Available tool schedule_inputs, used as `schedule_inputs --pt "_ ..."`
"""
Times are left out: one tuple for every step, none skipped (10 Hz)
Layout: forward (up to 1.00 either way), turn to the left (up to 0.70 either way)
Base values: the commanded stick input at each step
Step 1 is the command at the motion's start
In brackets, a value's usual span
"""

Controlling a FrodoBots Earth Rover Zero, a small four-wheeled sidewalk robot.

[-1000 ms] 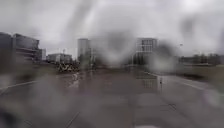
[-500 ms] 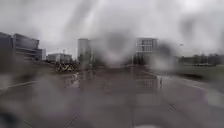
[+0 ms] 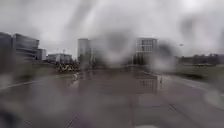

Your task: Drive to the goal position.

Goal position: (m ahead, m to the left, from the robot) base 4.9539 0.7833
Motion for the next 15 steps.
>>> schedule_inputs --pt "0.07 0.00" --pt "0.07 0.00" --pt "0.07 0.00" --pt "0.07 0.00" --pt "0.07 0.00" --pt "0.07 0.00" --pt "0.07 0.00" --pt "0.07 0.00" --pt "0.07 0.00" --pt "0.07 0.00" --pt "0.07 0.00" --pt "0.07 0.00" --pt "0.07 0.00" --pt "0.07 0.00" --pt "0.07 0.00"
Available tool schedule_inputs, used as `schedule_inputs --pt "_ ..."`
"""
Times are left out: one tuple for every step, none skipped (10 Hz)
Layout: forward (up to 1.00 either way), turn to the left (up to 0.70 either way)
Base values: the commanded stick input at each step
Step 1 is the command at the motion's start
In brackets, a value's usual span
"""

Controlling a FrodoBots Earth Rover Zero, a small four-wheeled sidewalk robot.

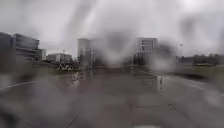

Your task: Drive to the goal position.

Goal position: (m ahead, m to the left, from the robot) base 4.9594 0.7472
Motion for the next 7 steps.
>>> schedule_inputs --pt "0.07 0.00" --pt "0.07 0.00" --pt "0.07 0.00" --pt "0.07 0.00" --pt "0.07 0.00" --pt "0.07 0.00" --pt "0.07 0.00"
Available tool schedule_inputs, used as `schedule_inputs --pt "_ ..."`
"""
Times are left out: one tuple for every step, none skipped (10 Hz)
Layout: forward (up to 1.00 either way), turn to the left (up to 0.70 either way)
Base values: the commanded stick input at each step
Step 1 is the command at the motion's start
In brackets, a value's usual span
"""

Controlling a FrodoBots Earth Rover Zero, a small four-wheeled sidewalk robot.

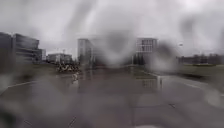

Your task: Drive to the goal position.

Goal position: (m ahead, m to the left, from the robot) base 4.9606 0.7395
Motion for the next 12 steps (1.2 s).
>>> schedule_inputs --pt "0.07 0.00" --pt "0.07 0.00" --pt "0.07 0.00" --pt "0.07 0.00" --pt "0.07 0.00" --pt "0.15 0.00" --pt "0.38 0.00" --pt "0.61 0.00" --pt "0.85 0.00" --pt "1.00 0.00" --pt "1.00 0.00" --pt "1.00 0.00"
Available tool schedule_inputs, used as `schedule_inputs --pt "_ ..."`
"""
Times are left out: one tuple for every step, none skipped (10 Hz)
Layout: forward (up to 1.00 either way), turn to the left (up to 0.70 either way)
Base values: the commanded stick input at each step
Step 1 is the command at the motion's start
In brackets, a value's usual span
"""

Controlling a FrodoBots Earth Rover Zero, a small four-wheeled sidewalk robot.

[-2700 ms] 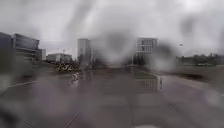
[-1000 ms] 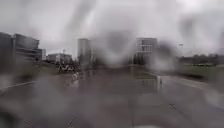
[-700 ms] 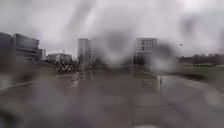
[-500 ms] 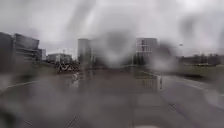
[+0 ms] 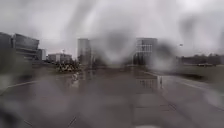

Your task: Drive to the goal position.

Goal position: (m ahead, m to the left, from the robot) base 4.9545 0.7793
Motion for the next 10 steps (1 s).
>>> schedule_inputs --pt "1.00 0.00" --pt "1.00 0.00" --pt "1.00 0.00" --pt "1.00 0.00" --pt "1.00 0.00" --pt "1.00 0.00" --pt "1.00 0.00" --pt "1.00 0.00" --pt "0.86 0.00" --pt "0.04 0.00"
